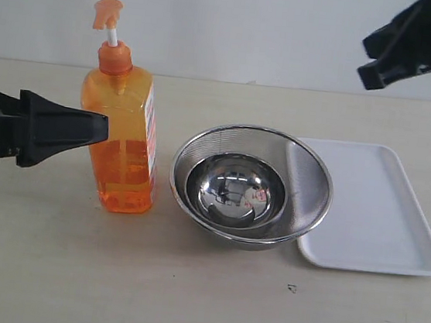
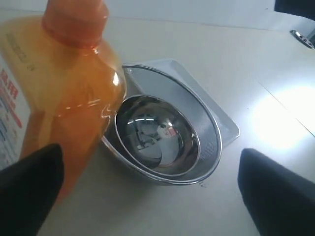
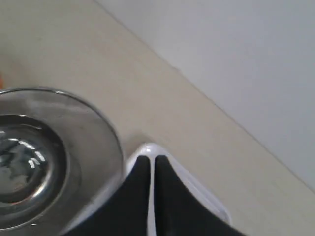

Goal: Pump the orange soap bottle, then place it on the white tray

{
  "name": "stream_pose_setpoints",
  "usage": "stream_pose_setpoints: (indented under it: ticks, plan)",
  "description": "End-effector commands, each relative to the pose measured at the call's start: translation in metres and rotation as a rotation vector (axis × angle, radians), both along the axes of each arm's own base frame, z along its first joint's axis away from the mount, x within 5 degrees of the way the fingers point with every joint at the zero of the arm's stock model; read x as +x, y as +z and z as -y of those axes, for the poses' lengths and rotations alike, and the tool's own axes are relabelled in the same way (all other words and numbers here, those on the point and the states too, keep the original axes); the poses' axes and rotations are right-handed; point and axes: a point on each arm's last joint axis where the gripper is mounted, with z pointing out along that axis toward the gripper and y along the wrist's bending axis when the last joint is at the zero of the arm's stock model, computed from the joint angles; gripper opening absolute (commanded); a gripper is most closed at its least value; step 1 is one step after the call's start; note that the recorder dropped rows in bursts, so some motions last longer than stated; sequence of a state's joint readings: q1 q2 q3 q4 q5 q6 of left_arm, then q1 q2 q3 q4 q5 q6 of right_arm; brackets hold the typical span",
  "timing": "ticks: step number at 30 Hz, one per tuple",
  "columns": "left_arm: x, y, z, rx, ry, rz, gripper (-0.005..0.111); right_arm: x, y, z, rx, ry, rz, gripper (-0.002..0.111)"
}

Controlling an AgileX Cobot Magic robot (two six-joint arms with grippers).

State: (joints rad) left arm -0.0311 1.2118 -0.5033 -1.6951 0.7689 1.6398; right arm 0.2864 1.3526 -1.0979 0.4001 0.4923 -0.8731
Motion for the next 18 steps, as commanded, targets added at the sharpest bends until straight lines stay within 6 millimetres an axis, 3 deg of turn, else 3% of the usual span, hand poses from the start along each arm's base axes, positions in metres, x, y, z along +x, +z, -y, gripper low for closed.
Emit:
stream_pose_setpoints:
  ticks: [1,5,12,18]
  plan:
    - [0.002,-0.001,-0.001,0.017,0.020,0.021,0.089,0.027,-0.008,-0.030,-0.024,0.247,-0.105,0.000]
    - [0.004,-0.002,-0.004,0.050,0.053,0.028,0.089,0.047,-0.020,-0.052,0.039,0.438,-0.188,0.000]
    - [0.007,-0.004,-0.008,0.088,0.090,0.038,0.089,0.086,-0.052,-0.071,0.082,0.521,-0.296,0.000]
    - [0.008,-0.005,-0.009,0.128,0.089,0.064,0.089,0.108,-0.071,-0.091,0.177,0.567,-0.365,0.000]
